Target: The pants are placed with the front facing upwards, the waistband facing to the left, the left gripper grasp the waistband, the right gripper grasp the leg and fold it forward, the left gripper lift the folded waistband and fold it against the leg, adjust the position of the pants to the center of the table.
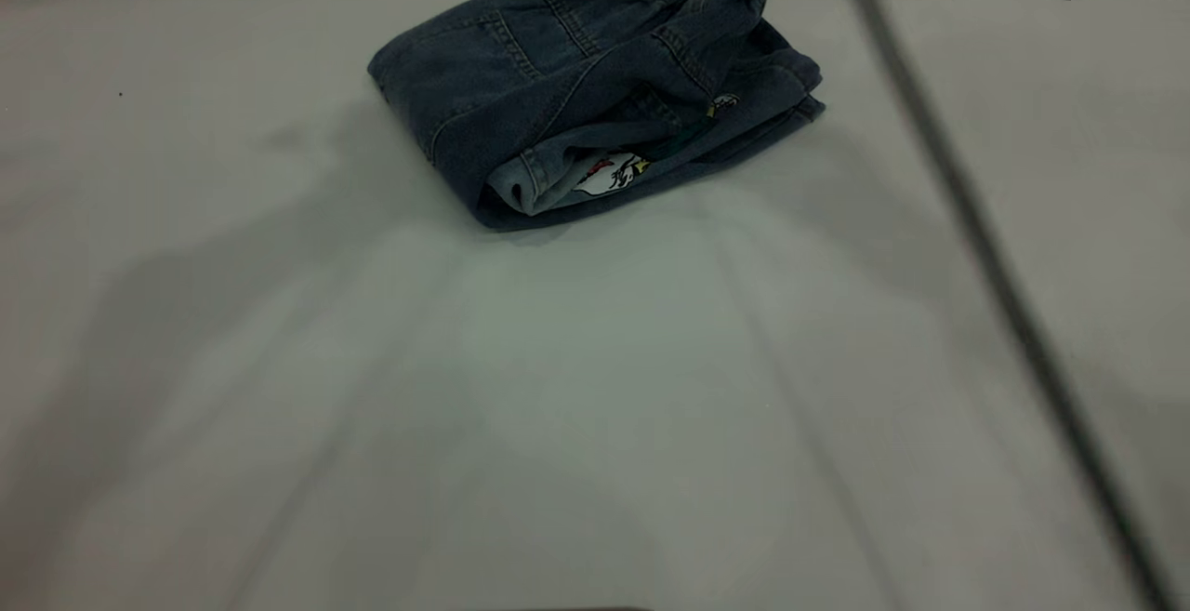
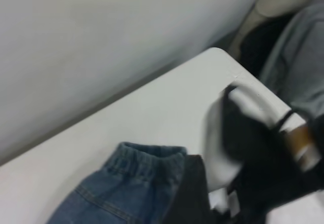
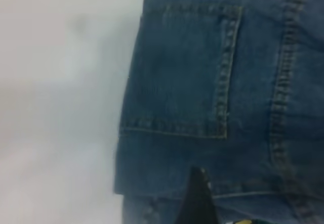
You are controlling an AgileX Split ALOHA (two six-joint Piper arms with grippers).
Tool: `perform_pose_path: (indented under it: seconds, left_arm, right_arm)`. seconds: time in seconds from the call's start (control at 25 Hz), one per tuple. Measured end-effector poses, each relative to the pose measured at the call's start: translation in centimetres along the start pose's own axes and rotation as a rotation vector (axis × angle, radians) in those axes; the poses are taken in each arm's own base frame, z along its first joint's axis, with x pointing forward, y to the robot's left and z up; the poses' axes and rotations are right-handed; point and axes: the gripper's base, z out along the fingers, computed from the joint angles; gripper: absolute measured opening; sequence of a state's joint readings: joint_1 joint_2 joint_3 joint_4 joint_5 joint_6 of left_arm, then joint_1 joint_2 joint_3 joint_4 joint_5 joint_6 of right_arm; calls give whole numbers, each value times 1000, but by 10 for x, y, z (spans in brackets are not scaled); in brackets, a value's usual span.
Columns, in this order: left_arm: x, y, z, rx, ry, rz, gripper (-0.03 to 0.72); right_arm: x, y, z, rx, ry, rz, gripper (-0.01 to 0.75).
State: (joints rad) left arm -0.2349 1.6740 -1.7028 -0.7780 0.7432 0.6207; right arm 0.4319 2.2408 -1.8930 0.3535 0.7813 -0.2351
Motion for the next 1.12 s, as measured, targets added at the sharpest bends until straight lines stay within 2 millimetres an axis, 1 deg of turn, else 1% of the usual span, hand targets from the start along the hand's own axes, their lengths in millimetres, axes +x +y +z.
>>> perform_pose_path:
  seconds: [0.04,0.12,0.2,0.24,0.32,0.4,0.48,0.56,0.8,0.96,1.12]
  left_arm:
    - [1,-2,-1,12,12,-2,582]
    - [3,-3,-1,30,38,-11,582]
    - [6,-4,0,41,60,-24,582]
    - [8,-4,0,47,73,-28,582]
    - [11,-4,1,56,93,-35,582]
    - [14,-5,2,62,107,-37,582]
    - [14,-5,2,64,111,-38,582]
    - [15,-5,2,66,114,-38,582]
    - [17,-6,1,80,136,-37,582]
    - [17,-7,1,85,142,-36,581]
    - [17,-7,1,88,144,-22,581]
  right_arm:
    - [4,8,11,24,19,-35,485]
    - [15,16,36,87,61,-93,476]
    - [23,14,58,141,86,-112,467]
    - [26,10,68,172,100,-104,464]
    - [25,2,78,232,106,-85,460]
    - [22,-5,83,288,113,-79,459]
    - [17,-7,83,314,115,-81,457]
    - [18,-9,87,325,142,-74,458]
    - [50,-18,115,345,333,-22,458]
    - [59,-15,115,334,407,97,458]
    - [69,-8,112,300,513,248,458]
